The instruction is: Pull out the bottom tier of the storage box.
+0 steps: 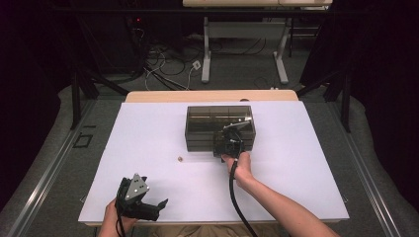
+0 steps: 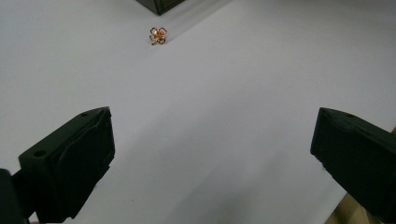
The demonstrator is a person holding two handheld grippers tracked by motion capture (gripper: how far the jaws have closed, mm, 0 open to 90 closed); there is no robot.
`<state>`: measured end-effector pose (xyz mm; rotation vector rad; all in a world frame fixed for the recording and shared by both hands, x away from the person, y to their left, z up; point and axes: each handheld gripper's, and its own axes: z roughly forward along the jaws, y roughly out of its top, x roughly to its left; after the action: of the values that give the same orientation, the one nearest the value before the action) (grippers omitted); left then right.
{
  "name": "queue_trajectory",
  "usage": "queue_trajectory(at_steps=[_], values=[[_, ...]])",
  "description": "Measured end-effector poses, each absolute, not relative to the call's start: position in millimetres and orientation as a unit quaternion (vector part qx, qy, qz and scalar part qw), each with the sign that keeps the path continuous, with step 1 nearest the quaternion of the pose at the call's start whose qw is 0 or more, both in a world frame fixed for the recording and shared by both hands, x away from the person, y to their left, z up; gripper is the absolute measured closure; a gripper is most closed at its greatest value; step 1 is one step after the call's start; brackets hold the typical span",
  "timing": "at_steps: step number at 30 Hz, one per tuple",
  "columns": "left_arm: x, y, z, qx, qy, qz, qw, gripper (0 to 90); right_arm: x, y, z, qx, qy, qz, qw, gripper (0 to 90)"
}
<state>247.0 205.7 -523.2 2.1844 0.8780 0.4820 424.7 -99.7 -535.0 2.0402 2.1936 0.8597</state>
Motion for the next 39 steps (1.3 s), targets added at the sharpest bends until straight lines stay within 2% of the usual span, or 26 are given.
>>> queue_trajectory(at_steps=[4,14,39], values=[[246.9,205.6,-523.5,0.847,0.340,0.188,0.362,0.0,425.8,-98.2,-537.0,0.657,0.702,0.274,0.023,56.0],[247.1,205.9,-523.5,0.848,0.340,0.187,0.361,0.0,424.3,-96.3,-538.7,0.658,0.701,0.273,0.034,58.0],[247.0,205.4,-524.1,0.848,0.340,0.190,0.360,0.0,413.9,-99.7,-539.2,0.648,0.707,0.284,0.020,58.2]])
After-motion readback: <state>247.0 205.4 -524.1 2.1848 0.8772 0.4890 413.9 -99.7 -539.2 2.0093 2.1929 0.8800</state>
